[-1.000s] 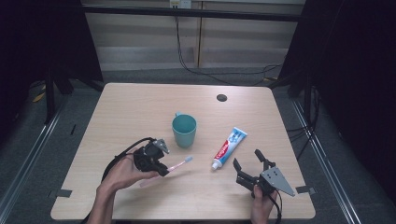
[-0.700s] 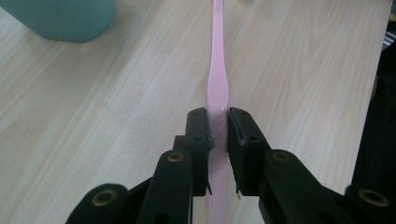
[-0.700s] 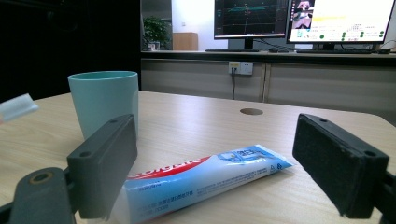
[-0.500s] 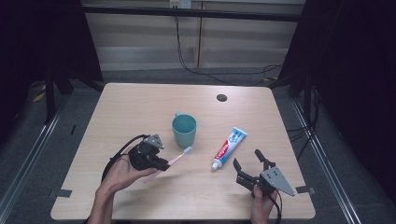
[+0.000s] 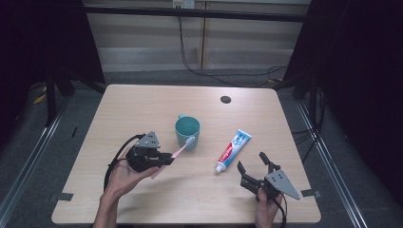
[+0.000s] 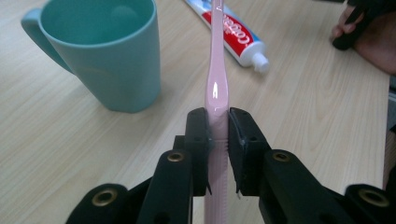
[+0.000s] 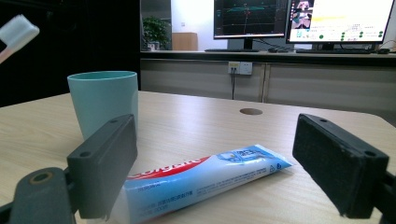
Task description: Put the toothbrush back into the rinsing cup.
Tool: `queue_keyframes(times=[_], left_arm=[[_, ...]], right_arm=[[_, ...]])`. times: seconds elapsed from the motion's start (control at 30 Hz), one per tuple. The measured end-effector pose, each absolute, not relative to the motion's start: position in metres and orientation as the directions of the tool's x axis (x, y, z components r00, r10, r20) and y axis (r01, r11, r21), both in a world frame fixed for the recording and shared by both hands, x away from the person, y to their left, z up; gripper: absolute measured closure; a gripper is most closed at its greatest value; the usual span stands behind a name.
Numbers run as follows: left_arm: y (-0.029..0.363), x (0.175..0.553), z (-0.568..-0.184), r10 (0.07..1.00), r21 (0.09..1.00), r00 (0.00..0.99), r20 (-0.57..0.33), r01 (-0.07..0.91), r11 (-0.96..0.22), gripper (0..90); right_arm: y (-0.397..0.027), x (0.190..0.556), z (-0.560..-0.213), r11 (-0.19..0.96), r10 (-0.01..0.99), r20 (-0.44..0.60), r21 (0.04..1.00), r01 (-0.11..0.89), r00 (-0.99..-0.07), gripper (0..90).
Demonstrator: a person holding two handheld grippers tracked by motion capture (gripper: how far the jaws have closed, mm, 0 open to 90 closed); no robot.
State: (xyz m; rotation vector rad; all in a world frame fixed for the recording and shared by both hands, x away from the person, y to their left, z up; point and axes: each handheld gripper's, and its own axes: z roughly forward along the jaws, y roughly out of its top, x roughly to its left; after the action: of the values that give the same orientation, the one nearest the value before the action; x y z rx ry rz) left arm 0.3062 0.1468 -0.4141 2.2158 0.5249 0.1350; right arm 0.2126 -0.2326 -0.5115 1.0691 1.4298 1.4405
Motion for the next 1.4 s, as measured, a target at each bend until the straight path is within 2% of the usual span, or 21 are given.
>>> queue_keyframes(times=[0.37, 0.47, 0.73, 1.4], left_arm=[[0.149, 0.304, -0.415, 0.431, 0.810, 0.901, -0.049, 0.288, -0.511, 78.8], [0.152, 0.304, -0.420, 0.425, 0.840, 0.900, -0.093, 0.300, -0.453, 78.8], [0.157, 0.305, -0.417, 0.458, 0.871, 0.887, -0.060, 0.271, -0.409, 78.8], [0.162, 0.310, -0.405, 0.484, 0.937, 0.871, -0.082, 0.233, -0.261, 78.8]], right_arm=[[-0.233, 0.213, -0.511, -0.017, 0.953, 0.020, 1.000, 0.012, -0.301, 13.2], [-0.233, 0.213, -0.511, -0.016, 0.953, 0.019, 1.000, 0.012, -0.301, 13.1], [-0.233, 0.213, -0.511, -0.017, 0.954, 0.019, 1.000, 0.012, -0.301, 13.2], [-0.233, 0.213, -0.511, -0.018, 0.953, 0.021, 1.000, 0.013, -0.301, 13.2]])
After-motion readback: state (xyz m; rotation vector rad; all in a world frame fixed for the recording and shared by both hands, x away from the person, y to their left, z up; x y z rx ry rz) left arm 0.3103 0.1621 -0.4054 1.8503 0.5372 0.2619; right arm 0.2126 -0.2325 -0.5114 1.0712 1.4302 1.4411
